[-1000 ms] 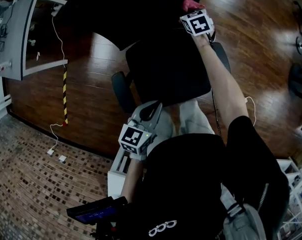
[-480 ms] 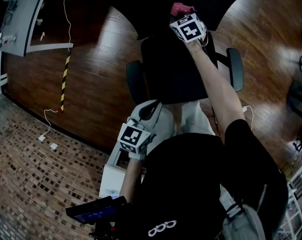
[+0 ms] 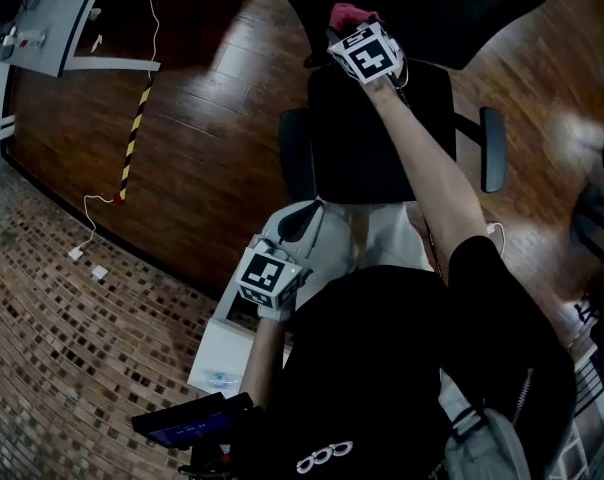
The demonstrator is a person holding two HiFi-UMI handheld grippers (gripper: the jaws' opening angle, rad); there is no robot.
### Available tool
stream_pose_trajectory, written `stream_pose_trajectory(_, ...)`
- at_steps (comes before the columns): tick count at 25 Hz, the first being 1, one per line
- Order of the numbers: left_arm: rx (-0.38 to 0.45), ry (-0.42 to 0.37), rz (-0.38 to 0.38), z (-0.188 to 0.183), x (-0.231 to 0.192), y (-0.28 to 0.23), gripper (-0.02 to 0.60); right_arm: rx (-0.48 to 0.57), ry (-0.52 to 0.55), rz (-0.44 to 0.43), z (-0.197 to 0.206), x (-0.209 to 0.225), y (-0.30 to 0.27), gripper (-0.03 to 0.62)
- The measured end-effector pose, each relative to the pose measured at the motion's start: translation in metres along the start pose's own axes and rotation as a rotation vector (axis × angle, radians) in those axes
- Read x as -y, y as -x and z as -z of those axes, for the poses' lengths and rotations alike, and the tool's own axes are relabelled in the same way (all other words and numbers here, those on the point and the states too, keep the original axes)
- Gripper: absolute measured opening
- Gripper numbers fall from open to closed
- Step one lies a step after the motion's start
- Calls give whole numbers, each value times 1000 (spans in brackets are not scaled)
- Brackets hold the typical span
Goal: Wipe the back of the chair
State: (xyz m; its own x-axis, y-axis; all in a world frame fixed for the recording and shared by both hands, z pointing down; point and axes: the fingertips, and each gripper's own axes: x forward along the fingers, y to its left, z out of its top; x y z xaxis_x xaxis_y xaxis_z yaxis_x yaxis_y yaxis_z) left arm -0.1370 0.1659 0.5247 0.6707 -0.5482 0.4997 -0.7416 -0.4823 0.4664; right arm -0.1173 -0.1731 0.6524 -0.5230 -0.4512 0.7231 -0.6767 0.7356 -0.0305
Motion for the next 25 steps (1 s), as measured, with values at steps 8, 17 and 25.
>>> stream_pose_trajectory(8,5,30,-35,11,-19,23,-11,29,73,-118,-23,-63,-33,49)
stream_pose_trajectory(17,-26,31,-17,19,-19,21,-11,2,212,-290,-7,-130,-59,49)
stream_pose_trajectory(25,-79,24,18,35,-6,10,-11,-6,49,-166,36,-68,-53,49)
